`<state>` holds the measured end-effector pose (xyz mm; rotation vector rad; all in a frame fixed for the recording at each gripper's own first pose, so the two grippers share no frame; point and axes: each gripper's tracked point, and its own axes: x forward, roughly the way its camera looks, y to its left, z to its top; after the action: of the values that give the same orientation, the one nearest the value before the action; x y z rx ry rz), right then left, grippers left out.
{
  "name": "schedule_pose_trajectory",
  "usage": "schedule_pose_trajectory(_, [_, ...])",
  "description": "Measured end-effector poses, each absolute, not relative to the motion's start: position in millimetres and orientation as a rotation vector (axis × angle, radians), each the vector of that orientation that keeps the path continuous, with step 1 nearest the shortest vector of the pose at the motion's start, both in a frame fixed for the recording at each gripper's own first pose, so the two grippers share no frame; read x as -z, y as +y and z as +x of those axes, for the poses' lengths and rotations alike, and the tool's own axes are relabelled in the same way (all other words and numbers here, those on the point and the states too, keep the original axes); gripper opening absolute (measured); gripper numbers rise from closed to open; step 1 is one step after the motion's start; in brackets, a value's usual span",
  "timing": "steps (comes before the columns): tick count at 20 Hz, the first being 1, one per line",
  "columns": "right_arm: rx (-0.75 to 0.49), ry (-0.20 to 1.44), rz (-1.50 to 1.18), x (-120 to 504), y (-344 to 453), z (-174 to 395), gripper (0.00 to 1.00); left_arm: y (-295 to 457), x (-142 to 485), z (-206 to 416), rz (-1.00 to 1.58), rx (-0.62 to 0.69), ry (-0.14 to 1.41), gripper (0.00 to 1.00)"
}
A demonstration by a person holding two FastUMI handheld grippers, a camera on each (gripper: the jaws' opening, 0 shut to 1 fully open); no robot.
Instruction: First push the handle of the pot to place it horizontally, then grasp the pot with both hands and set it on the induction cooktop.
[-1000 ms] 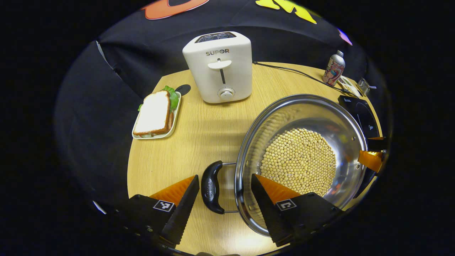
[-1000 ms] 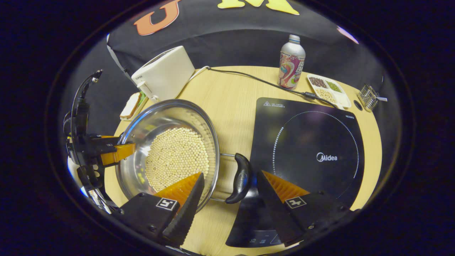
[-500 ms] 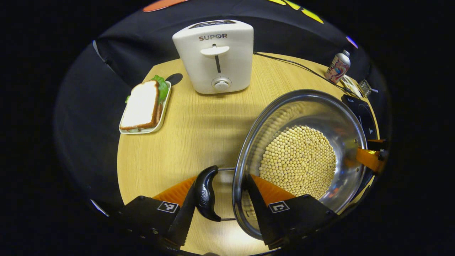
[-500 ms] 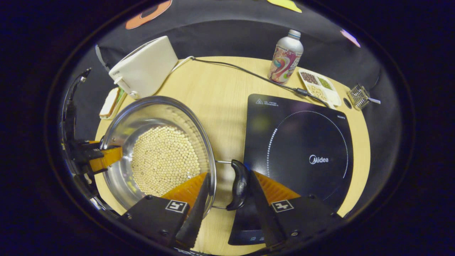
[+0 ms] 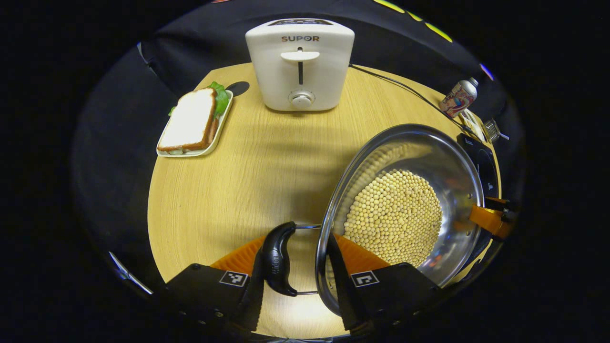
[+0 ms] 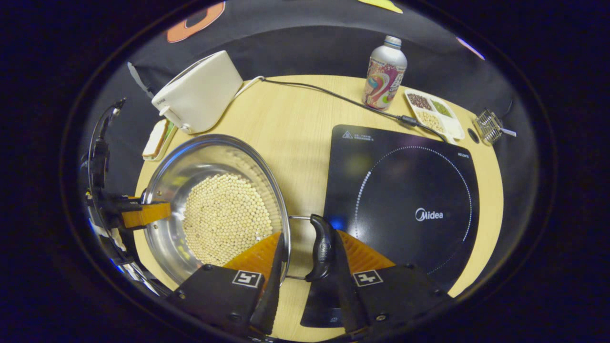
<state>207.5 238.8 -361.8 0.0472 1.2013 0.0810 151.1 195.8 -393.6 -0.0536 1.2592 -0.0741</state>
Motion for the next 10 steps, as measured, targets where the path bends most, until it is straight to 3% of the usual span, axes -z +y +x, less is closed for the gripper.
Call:
schedule_pose_trajectory(1, [-0.094,1.19,0.061,357,241,206,0.53,198,389,154,-0.041,0.075,1.247,0.72])
schedule_pose_trajectory(2, [-0.109,1.178,0.068,352,242,204,0.53,202,381,155,-0.034,0.071,1.231,0.63])
schedule_pose_trajectory(3, [-0.123,1.161,0.068,346,244,204,0.53,202,375,153,-0.03,0.068,1.224,0.72])
schedule_pose_trajectory(4, [-0.131,1.145,0.07,338,244,202,0.55,204,370,151,-0.029,0.069,1.216,0.63])
schedule_pose_trajectory(10, [-0.143,1.065,0.074,292,231,189,0.53,212,345,149,-0.031,0.069,1.155,0.63])
